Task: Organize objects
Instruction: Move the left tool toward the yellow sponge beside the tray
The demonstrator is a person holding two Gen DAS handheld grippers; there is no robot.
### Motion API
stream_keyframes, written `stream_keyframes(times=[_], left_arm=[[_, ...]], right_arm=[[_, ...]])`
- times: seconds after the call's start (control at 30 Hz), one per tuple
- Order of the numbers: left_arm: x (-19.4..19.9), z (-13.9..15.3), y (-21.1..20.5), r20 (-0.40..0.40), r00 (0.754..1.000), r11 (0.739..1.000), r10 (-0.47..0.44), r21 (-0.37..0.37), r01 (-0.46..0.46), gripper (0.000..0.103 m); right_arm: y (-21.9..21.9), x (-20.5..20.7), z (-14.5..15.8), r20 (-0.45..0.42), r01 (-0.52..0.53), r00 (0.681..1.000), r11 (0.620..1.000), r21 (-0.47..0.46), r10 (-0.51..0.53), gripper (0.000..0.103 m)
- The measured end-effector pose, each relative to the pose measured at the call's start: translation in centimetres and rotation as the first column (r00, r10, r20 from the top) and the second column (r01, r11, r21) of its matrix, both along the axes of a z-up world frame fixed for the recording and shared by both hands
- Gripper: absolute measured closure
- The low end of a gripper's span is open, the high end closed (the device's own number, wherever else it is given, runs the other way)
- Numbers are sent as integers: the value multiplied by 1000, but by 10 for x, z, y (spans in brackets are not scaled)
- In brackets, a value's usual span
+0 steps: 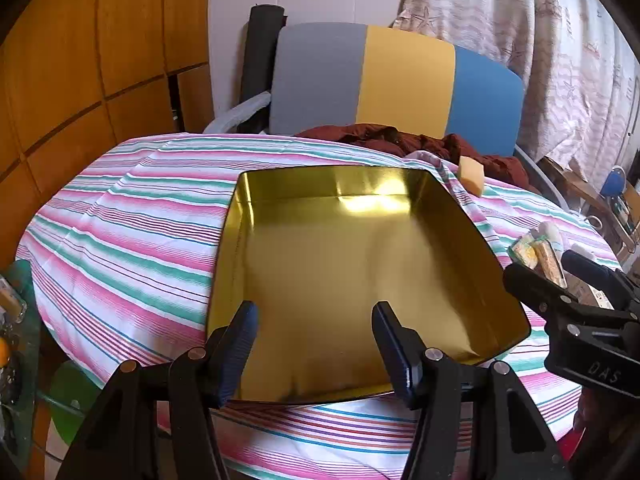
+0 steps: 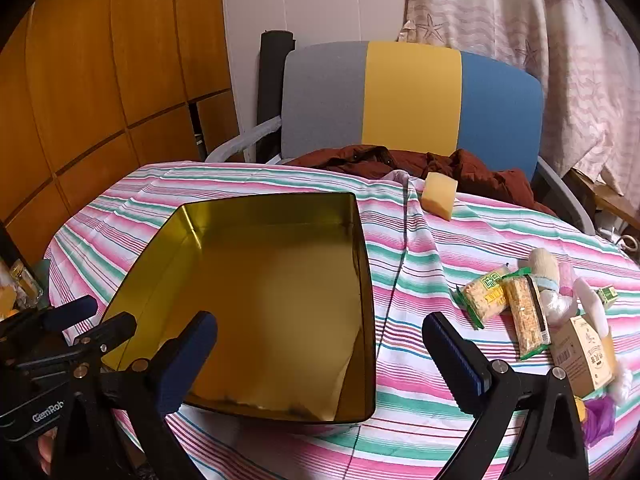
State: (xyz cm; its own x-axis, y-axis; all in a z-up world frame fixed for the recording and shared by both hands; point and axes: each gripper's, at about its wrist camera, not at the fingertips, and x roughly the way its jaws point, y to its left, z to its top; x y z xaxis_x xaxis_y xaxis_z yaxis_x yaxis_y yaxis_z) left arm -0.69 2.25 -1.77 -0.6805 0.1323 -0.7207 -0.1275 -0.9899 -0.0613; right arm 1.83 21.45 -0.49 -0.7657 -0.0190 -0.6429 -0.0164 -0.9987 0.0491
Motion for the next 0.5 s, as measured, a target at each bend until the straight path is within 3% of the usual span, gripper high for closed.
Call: stream_keyframes(times=[0.33,0.5], left_arm=[[0,1,11,9,999,999,-42,9,41,43],[-3,-2,14,39,996,995,-80,57,78,43]], right_arm=[[11,-3,0,5,12,1000,1000,-11,-12,0],[15,-3,0,4,29,1000,1000,-11,-29,0]])
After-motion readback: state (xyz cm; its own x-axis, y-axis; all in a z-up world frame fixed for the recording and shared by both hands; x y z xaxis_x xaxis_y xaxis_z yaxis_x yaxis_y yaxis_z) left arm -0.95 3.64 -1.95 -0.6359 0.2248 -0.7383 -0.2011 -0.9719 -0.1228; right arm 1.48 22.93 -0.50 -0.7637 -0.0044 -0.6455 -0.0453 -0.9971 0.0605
